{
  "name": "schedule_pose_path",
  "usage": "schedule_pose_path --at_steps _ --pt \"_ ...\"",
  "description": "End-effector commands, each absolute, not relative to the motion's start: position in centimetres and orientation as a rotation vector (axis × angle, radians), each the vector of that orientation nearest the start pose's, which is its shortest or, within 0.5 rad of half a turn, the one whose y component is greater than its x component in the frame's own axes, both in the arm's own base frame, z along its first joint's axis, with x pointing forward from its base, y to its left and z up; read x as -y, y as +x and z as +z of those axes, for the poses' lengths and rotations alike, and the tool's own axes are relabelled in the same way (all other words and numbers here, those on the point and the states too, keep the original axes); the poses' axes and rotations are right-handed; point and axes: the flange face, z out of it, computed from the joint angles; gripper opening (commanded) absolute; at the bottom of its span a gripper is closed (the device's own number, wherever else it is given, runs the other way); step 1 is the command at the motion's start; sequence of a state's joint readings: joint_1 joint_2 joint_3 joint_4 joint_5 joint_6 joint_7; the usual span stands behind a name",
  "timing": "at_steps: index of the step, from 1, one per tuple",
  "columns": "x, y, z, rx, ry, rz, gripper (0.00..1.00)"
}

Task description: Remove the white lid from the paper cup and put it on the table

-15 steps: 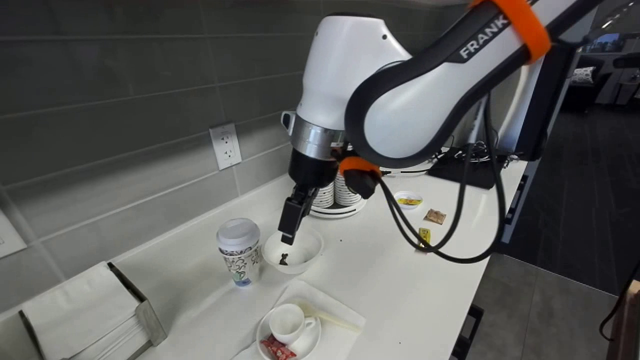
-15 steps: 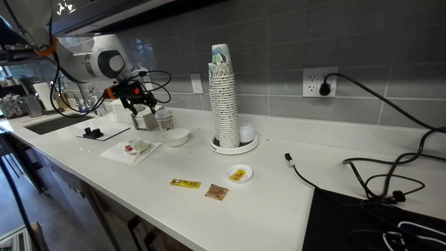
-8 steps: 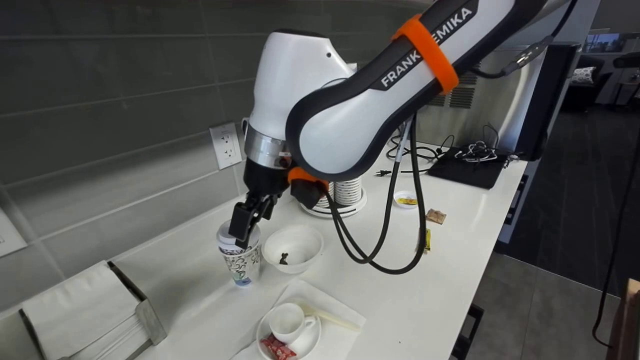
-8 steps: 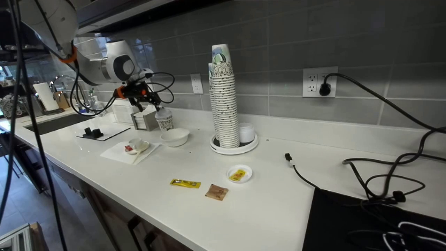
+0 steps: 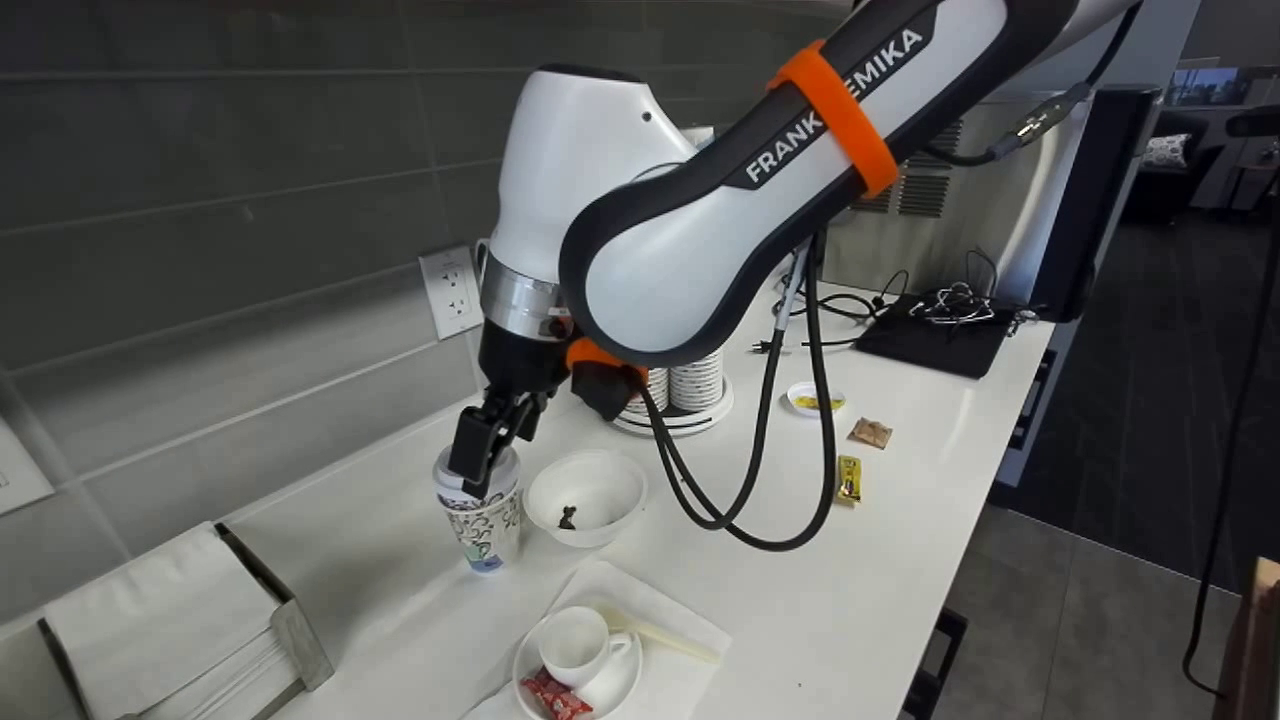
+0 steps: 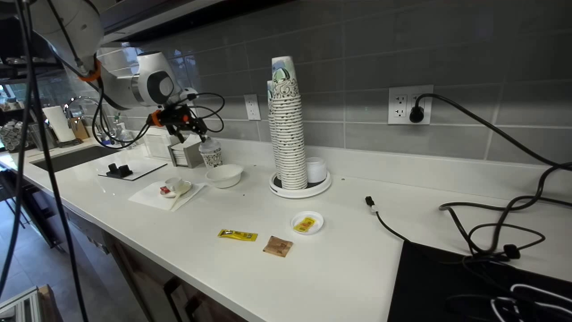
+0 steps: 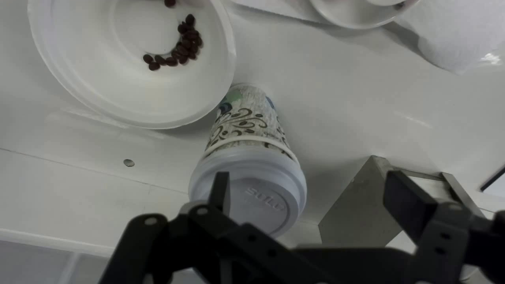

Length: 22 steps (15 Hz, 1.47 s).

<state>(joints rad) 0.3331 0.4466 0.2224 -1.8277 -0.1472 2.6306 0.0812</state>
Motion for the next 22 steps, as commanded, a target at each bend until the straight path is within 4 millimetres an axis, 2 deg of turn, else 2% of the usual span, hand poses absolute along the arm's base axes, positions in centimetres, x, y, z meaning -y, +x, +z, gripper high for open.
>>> schedule_pose_path --at_steps 1,7,14,22 --pt "-34.7 59.0 33.1 0.771 -2.871 -0.559 1.00" --pt "-33.7 61.8 32.6 0.565 -2.890 -0.593 1.00" --pt "-35.7 63.2 31.8 0.406 -2.865 -0.532 1.00" --pt "-37.8 64.1 31.1 0.164 -2.997 -0.560 1.00"
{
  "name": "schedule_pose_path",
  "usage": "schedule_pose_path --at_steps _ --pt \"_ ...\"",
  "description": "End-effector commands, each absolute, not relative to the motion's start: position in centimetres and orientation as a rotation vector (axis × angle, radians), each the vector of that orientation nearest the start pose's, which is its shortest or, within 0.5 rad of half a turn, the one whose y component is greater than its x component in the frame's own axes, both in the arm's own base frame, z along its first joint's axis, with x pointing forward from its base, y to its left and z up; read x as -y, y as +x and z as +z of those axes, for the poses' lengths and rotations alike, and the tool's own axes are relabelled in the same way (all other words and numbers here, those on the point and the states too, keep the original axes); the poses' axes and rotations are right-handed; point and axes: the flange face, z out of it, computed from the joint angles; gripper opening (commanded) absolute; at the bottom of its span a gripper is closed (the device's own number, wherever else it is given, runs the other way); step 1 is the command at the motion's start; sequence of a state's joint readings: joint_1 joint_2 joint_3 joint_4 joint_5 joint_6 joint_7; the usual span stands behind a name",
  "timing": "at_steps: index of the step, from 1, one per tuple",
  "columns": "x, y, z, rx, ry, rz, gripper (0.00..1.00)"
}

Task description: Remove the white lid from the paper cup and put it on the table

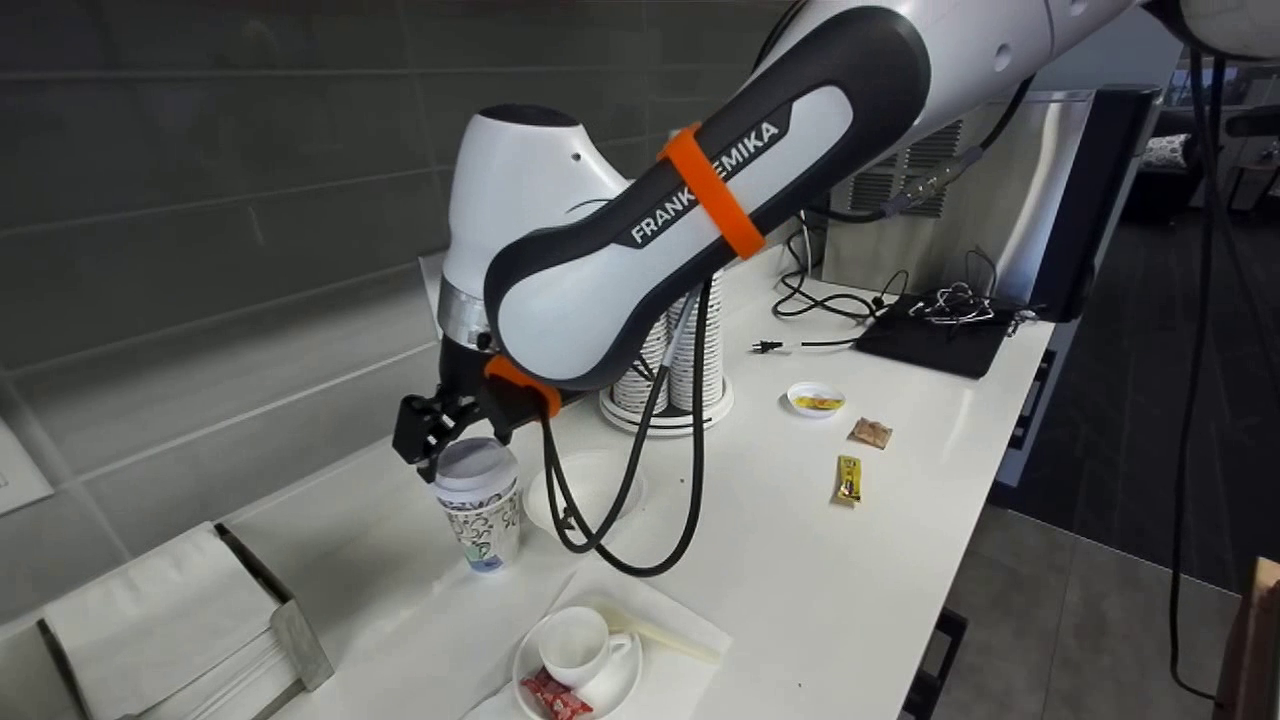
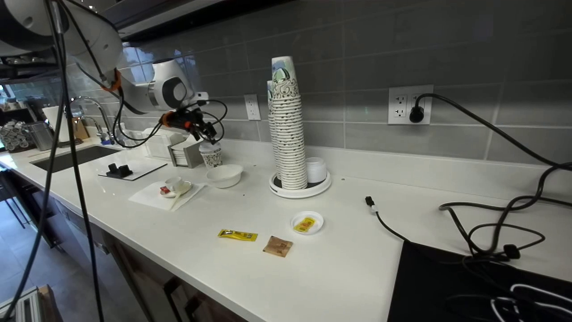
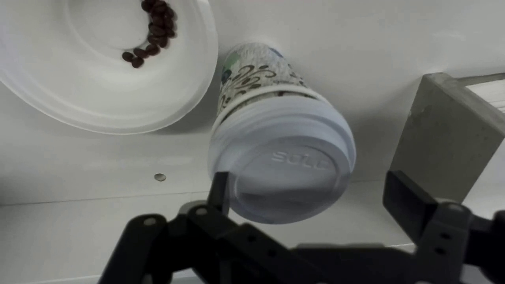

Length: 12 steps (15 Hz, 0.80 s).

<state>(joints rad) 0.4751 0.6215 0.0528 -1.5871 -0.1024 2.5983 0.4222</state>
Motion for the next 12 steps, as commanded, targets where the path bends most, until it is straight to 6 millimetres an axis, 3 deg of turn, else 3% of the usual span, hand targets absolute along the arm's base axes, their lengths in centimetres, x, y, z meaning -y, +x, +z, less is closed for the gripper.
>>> schedule_pose_path --at_steps 1,12 --pt "-38.0 64.2 31.0 0.143 -3.015 -0.554 1.00" --pt "-40.9 64.4 31.6 -0.007 -3.167 -0.597 1.00"
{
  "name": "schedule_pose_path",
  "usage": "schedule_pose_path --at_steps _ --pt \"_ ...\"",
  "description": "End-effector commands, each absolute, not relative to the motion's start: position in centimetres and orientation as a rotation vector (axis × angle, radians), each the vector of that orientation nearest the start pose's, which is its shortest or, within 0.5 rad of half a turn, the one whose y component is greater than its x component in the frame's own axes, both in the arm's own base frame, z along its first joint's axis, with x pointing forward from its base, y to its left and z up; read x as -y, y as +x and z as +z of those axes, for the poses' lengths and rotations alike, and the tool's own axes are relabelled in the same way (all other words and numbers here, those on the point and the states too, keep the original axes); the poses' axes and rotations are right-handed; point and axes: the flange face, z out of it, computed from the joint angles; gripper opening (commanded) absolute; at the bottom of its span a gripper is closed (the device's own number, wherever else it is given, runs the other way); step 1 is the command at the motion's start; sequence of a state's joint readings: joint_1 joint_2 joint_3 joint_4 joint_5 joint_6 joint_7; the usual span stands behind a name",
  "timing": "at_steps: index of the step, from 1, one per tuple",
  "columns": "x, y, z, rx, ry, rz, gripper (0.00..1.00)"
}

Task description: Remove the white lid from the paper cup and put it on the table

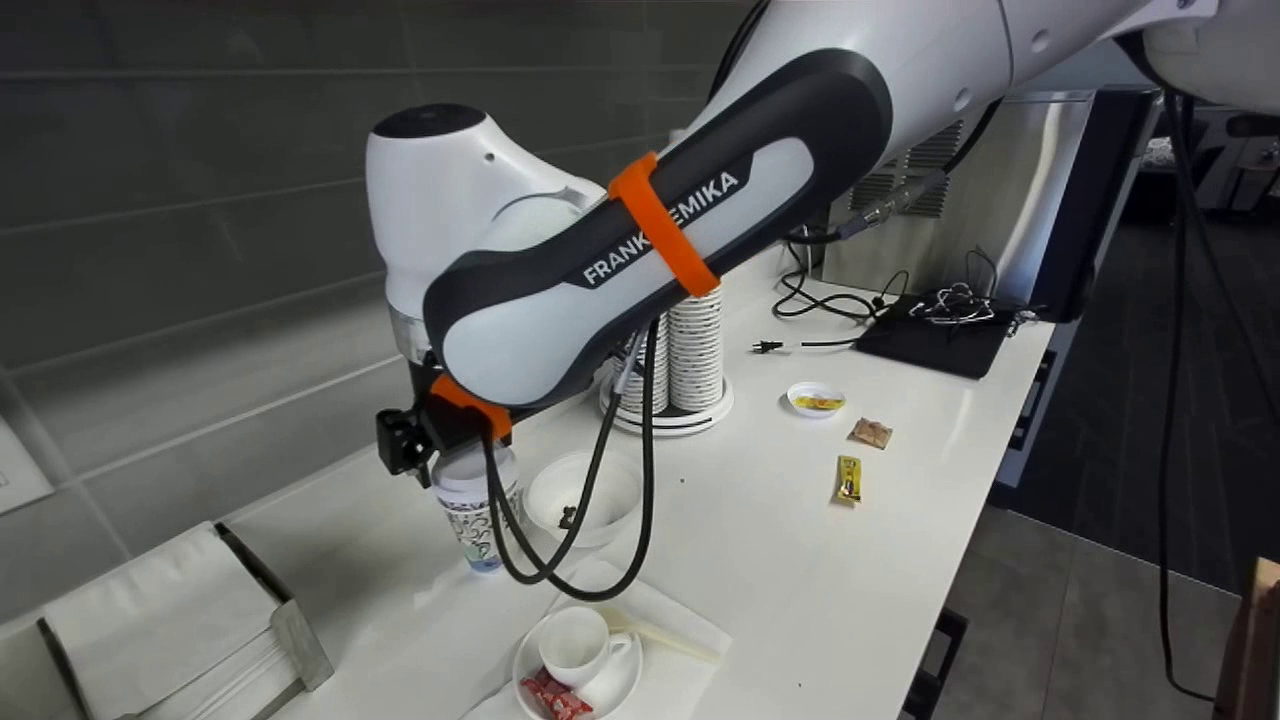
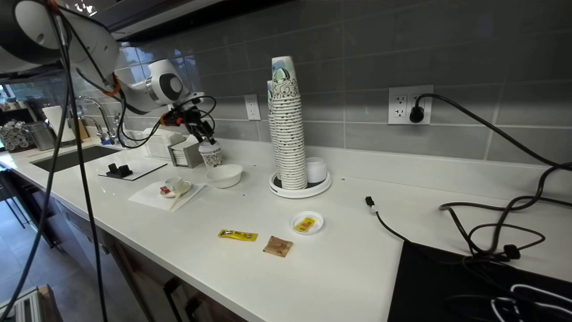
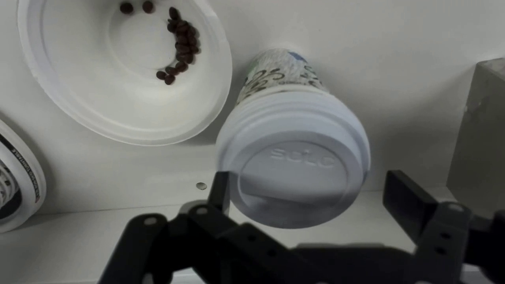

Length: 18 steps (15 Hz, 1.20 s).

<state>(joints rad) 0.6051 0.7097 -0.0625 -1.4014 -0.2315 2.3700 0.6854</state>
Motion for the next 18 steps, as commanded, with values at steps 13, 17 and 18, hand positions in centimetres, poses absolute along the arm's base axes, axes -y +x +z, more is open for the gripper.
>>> schedule_pose_path --at_steps 13,17,18 --pt "-39.7 65.1 31.9 -0.158 -3.198 -0.617 1.00" --pt "-38.9 65.8 31.7 -0.162 -3.153 -0.624 1.00" --pt "-38.8 66.0 31.7 -0.159 -3.140 -0.626 1.00"
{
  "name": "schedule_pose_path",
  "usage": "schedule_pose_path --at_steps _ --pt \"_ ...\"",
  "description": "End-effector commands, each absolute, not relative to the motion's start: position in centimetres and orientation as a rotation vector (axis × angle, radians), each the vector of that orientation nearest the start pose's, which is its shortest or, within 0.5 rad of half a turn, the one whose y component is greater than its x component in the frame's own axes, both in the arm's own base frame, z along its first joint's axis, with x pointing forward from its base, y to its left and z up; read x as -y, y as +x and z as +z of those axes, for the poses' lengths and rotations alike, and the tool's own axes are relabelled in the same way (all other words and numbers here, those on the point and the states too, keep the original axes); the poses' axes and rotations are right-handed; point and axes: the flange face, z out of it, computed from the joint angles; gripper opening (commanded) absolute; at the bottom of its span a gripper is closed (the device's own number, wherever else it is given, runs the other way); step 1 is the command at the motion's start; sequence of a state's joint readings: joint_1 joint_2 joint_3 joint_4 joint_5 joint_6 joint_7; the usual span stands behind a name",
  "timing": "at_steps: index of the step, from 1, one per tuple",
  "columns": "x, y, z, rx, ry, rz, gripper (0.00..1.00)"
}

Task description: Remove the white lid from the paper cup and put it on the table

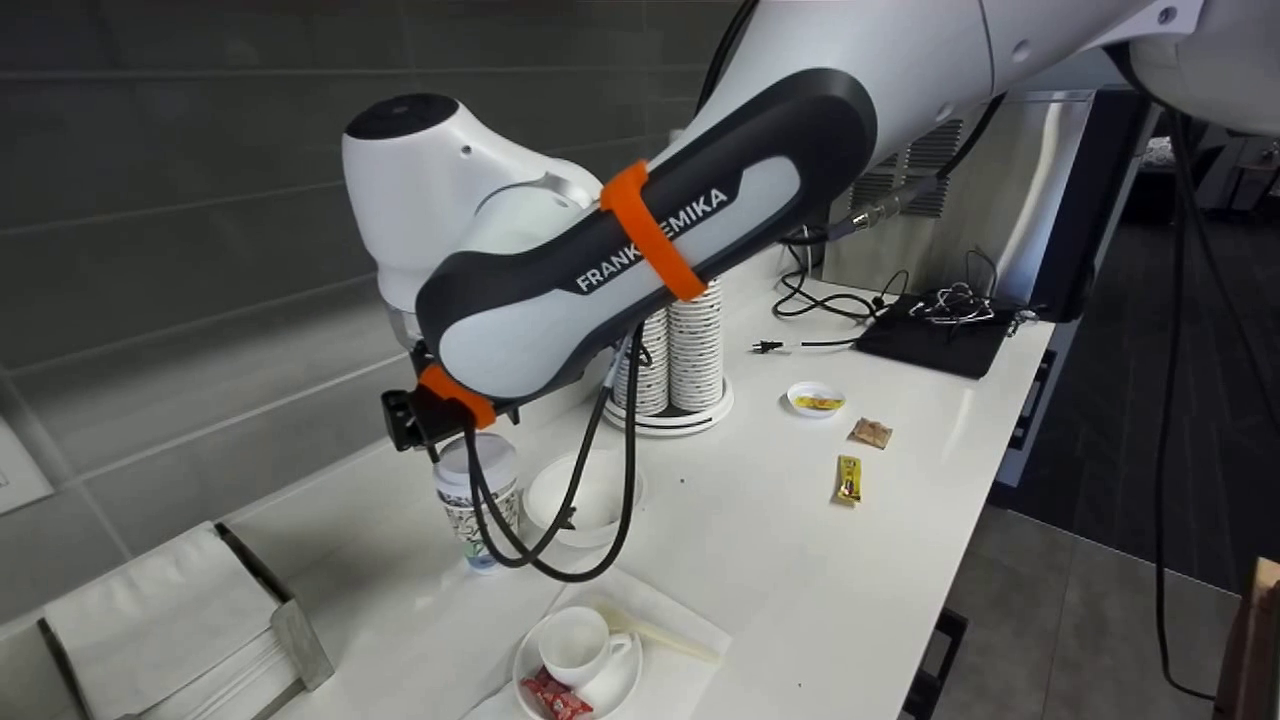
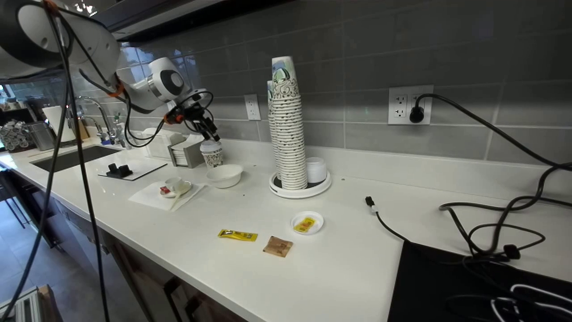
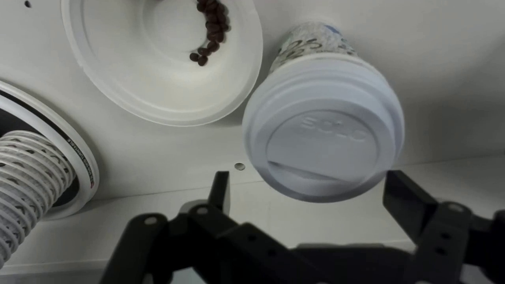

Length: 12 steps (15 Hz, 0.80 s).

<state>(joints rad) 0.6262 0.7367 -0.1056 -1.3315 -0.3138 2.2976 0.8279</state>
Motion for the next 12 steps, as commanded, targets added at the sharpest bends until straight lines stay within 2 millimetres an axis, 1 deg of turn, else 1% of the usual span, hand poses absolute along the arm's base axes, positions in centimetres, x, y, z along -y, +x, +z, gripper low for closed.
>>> schedule_pose_path --at_steps 1,6,9,12 --pt "-38.73 66.08 31.61 -0.162 -3.125 -0.627 1.00" --pt "-38.44 66.27 31.13 -0.201 -3.099 -0.583 1.00" --pt "-38.45 66.08 31.52 -0.219 -3.095 -0.545 1.00" --pt "-38.79 66.05 31.66 -0.202 -3.070 -0.545 1.00"
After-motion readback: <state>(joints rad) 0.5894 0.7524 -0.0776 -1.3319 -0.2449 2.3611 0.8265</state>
